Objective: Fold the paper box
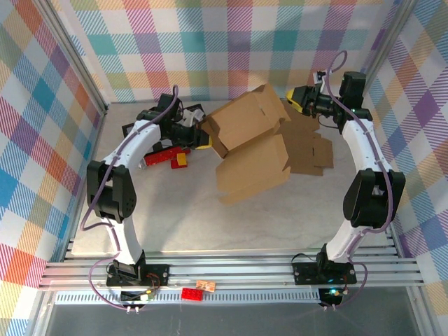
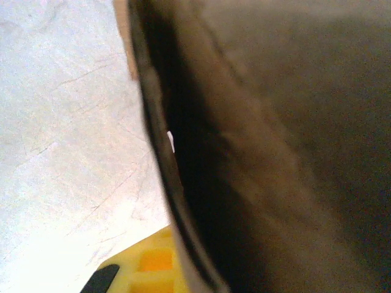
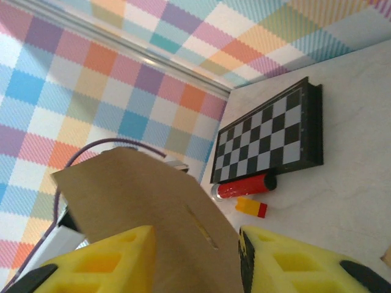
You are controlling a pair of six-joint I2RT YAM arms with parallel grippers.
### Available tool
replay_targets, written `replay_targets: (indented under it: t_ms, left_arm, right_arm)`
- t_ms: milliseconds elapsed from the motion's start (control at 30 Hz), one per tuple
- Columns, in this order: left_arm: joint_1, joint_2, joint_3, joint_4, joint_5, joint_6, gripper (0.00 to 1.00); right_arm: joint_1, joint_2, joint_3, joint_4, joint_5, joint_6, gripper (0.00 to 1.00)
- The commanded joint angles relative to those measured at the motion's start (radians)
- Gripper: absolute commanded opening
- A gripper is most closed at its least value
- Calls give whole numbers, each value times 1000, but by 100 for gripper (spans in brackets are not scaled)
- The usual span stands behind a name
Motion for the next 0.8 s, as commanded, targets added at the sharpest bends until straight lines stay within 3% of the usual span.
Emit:
replay_targets:
  t_ms: [0,767]
  left_arm:
    - [14,7,39,-27,50,20,0]
    - [14,14,58,-64,56,39,0]
  right_arm:
    - [24,-6,28,15,-86,-56,41]
    - [114,18,119,-267,-16,-285,42]
